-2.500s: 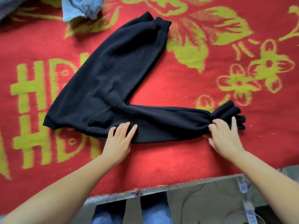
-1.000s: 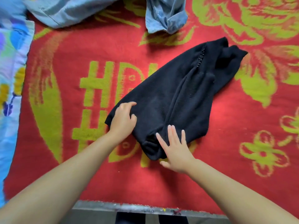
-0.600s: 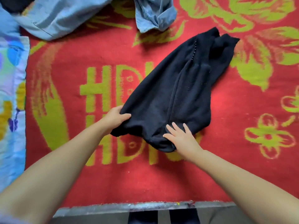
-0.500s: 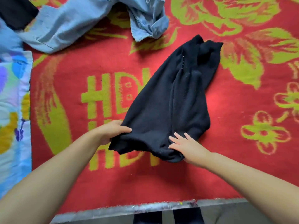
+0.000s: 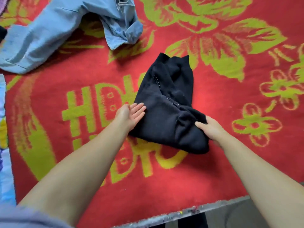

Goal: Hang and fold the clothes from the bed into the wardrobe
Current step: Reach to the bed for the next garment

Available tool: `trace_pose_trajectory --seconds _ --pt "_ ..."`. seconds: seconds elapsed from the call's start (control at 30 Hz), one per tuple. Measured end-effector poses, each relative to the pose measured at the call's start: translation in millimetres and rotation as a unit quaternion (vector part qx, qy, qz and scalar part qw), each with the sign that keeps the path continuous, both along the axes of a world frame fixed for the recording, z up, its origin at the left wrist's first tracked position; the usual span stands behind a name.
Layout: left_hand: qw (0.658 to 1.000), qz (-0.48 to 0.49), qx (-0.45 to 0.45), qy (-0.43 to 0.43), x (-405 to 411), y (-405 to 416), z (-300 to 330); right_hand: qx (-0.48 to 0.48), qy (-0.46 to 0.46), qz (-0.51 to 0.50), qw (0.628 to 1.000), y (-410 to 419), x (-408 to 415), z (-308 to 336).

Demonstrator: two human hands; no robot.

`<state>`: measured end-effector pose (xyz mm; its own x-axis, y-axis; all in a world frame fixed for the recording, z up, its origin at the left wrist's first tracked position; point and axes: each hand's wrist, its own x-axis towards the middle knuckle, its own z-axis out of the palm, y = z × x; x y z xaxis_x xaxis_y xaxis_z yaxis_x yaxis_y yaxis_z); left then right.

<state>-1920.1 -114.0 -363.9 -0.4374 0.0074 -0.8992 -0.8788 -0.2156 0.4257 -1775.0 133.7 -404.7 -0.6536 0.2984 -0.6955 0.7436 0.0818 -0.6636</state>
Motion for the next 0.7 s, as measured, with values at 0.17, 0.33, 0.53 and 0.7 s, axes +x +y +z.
trace_pose_trajectory --seconds 0.17,0.33,0.53,0.7 --pt "0.774 -0.421 -0.295 0.369 36 -2 -25 0.266 0.043 -0.008 0.963 -22 4 1" --pt "0.229 -0.756 -0.337 0.512 80 -40 -42 0.487 0.234 0.386 0.748 -90 56 22" --pt "0.244 -0.774 -0.401 0.424 54 -31 -60 0.481 -0.024 0.460 0.746 -90 40 -7" --pt "0.267 -0.822 -0.367 0.345 44 -9 -16 0.410 -0.026 0.485 0.772 -76 15 12"
